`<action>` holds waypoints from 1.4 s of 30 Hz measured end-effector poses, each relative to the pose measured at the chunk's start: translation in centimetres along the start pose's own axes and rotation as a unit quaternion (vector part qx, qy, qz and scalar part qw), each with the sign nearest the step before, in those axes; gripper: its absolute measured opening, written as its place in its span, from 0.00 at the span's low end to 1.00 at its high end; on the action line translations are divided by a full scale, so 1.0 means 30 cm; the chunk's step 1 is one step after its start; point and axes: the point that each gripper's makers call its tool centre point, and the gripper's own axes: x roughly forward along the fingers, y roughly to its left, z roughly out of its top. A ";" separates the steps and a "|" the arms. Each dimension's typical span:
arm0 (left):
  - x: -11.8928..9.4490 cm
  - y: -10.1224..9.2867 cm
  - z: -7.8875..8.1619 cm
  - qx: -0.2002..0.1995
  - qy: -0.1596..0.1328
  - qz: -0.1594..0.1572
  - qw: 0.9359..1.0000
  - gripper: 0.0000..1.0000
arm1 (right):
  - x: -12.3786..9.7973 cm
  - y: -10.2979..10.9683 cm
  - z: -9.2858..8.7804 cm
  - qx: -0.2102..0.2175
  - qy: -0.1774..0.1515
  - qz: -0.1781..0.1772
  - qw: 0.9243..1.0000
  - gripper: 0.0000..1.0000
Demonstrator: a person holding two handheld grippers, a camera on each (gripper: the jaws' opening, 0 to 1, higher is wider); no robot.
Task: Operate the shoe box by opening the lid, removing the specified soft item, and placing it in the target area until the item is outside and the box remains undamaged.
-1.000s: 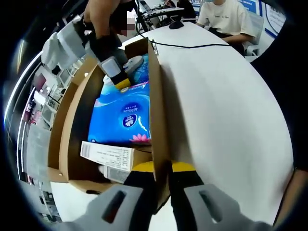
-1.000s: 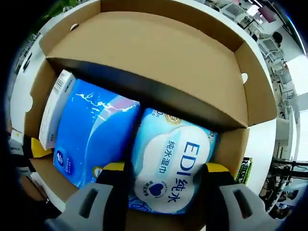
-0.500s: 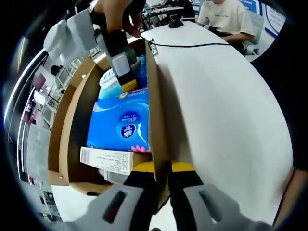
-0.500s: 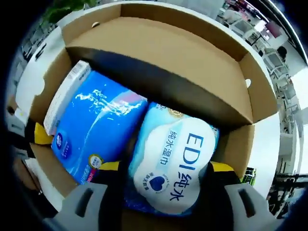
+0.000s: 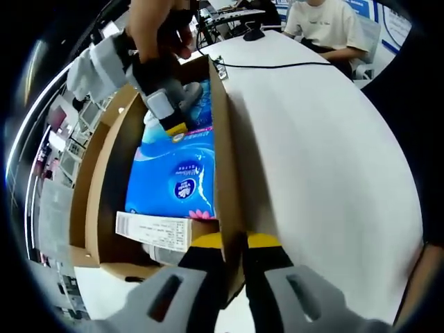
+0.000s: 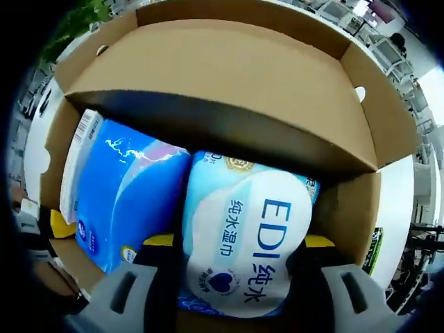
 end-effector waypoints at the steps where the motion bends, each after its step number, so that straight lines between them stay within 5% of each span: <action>1: 0.000 0.000 0.000 0.000 0.000 0.000 1.000 0.07 | 0.004 0.002 -0.001 0.001 0.005 0.002 1.000 0.69; 5: 0.000 0.002 0.001 0.000 0.000 0.000 1.000 0.08 | 0.028 0.005 -0.007 0.015 0.022 0.015 1.000 0.71; 13: 0.003 0.006 0.003 0.002 0.000 0.000 1.000 0.08 | 0.041 0.017 -0.008 0.021 0.006 0.017 1.000 0.72; 16: 0.004 0.008 0.004 0.003 0.000 0.000 1.000 0.07 | 0.041 0.021 0.034 -0.021 -0.047 0.019 0.998 0.72; 21: 0.002 0.003 0.001 0.001 0.005 0.000 1.000 0.07 | 0.029 0.029 0.048 -0.048 -0.073 0.014 0.996 0.70; 27: 0.004 0.006 0.001 0.000 0.009 0.002 1.000 0.07 | 0.040 0.029 0.033 -0.013 -0.025 0.026 0.999 0.72; 42: 0.005 -0.002 -0.008 0.008 0.028 0.005 1.000 0.08 | 0.047 0.044 0.011 -0.013 -0.006 0.031 0.999 0.74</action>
